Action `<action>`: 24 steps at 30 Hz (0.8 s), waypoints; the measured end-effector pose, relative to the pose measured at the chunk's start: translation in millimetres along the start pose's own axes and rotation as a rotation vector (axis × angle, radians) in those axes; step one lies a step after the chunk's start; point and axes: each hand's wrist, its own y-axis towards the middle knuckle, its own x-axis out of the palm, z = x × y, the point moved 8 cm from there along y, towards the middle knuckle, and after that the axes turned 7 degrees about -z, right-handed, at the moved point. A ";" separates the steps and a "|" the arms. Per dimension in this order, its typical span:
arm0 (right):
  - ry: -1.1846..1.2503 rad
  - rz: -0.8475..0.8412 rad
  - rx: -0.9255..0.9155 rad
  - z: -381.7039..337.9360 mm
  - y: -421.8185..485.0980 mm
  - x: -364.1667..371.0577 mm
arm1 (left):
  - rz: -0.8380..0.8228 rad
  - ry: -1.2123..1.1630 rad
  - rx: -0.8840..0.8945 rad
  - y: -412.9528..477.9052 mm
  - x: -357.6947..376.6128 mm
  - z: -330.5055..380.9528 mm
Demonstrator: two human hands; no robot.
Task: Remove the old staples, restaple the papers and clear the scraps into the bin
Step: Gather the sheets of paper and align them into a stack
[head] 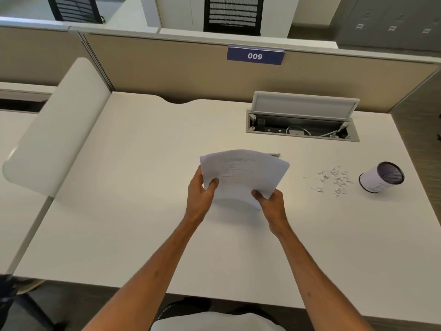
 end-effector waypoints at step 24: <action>-0.972 -0.211 -0.153 -95.0 24.8 -9.2 | 0.094 0.433 0.361 35.7 -56.5 77.1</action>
